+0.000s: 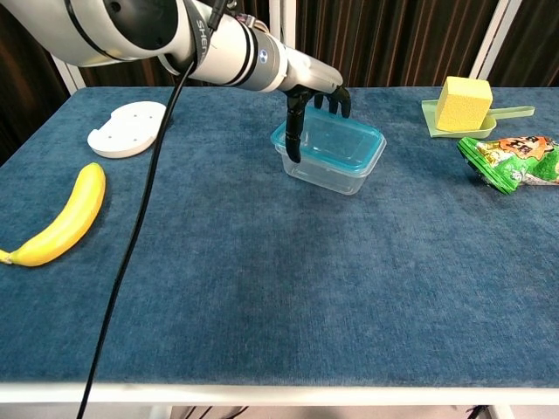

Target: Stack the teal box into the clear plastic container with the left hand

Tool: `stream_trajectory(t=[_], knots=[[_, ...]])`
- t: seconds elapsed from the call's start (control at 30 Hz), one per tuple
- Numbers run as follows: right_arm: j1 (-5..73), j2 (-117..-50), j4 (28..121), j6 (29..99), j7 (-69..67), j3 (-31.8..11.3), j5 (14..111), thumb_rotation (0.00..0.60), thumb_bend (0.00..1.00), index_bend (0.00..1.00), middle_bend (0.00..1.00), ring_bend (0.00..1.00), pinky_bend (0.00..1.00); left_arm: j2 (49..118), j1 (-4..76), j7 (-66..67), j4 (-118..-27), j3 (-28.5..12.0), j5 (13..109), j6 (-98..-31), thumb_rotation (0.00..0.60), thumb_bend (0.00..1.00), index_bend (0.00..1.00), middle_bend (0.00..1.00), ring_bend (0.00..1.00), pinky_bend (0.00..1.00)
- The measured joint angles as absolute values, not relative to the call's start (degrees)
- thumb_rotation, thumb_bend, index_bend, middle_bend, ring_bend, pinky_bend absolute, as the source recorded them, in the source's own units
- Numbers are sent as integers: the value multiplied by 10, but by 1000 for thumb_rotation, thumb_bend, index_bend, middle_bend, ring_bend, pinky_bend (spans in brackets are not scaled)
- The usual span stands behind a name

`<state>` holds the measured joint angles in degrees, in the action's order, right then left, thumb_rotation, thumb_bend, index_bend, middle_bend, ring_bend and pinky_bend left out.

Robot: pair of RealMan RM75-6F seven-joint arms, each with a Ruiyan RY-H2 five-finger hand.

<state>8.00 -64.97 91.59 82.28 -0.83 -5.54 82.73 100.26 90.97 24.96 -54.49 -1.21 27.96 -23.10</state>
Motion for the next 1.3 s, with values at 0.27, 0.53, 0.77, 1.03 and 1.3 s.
stream_trajectory(t=[0.27, 0.53, 0.77, 1.03, 1.3], knots=[[78, -649, 916, 822, -7, -55, 826, 600, 38, 0, 0, 0, 0, 1007, 917, 243, -545, -14, 285, -236, 600, 247, 309, 268, 141, 97], [72, -648, 916, 828, -8, -55, 826, 600, 39, 0, 0, 0, 0, 1022, 928, 246, -520, -4, 269, -229, 600, 247, 308, 264, 141, 96], [72, -649, 914, 828, -12, -55, 828, 600, 41, 0, 0, 0, 0, 1026, 936, 253, -513, 11, 249, -224, 600, 247, 281, 227, 108, 92], [70, -651, 909, 830, -19, -56, 830, 600, 45, 0, 0, 0, 0, 1022, 955, 260, -522, 33, 211, -215, 600, 227, 126, 86, 3, 61], [66, -652, 904, 836, -26, -55, 833, 600, 48, 0, 0, 0, 0, 1020, 979, 271, -541, 54, 173, -233, 600, 159, 72, 32, 0, 41]])
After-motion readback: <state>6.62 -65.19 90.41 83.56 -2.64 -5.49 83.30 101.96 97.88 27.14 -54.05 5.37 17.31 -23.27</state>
